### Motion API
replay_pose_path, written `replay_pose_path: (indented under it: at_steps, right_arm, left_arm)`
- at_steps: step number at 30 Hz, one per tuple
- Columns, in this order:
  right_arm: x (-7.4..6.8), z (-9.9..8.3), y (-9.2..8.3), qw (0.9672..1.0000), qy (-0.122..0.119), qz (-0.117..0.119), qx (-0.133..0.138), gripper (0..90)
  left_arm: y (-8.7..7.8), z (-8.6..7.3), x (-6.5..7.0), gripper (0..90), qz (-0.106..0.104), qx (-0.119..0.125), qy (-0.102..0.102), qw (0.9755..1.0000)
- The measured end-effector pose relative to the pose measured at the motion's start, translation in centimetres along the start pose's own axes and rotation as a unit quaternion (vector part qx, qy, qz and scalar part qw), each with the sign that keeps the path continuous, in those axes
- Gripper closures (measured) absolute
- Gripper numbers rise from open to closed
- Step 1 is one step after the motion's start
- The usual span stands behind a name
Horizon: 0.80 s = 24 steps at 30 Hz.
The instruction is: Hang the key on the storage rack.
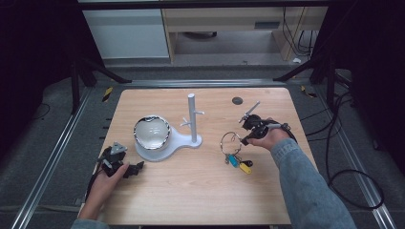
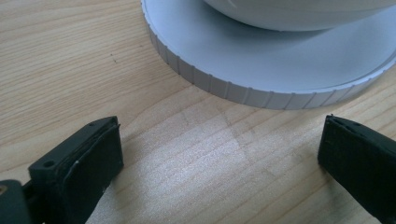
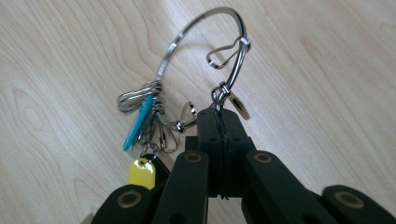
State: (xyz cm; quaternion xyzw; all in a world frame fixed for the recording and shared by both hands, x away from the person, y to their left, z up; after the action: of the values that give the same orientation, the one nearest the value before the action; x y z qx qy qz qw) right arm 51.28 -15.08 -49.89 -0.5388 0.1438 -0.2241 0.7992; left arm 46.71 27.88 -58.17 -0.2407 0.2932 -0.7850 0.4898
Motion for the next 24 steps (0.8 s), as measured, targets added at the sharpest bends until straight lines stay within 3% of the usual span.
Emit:
replay_pose_path:
  at_steps: [7,19,24]
  right_arm:
    - [0.1,1.4,-1.8,0.9998,-0.008,-0.011,0.014,89.6]
    - [0.4,3.0,-4.1,0.9990,0.002,-0.012,0.044,89.6]
    - [0.5,3.5,-4.7,0.9988,-0.001,-0.018,0.045,89.6]
  left_arm:
    - [0.0,0.0,0.0,0.0,0.000,0.000,0.000,1.0000]
    - [0.0,0.0,0.0,0.0,0.000,0.000,0.000,1.0000]
    - [0.0,0.0,0.0,0.0,0.000,0.000,0.000,1.0000]
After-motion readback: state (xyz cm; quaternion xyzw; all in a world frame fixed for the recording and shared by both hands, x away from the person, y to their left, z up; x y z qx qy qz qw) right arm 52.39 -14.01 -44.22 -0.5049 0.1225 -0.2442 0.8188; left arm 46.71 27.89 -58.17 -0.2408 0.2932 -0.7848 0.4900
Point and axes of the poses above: each handheld gripper's, and its own axes: y roughly forward along the jaws, z roughly out of its top, x roughly to its right, the point moved 9 cm from there along y, roughly forward along the jaws, and after that the axes turned 7 degrees about -y, right-handed, at the moved point
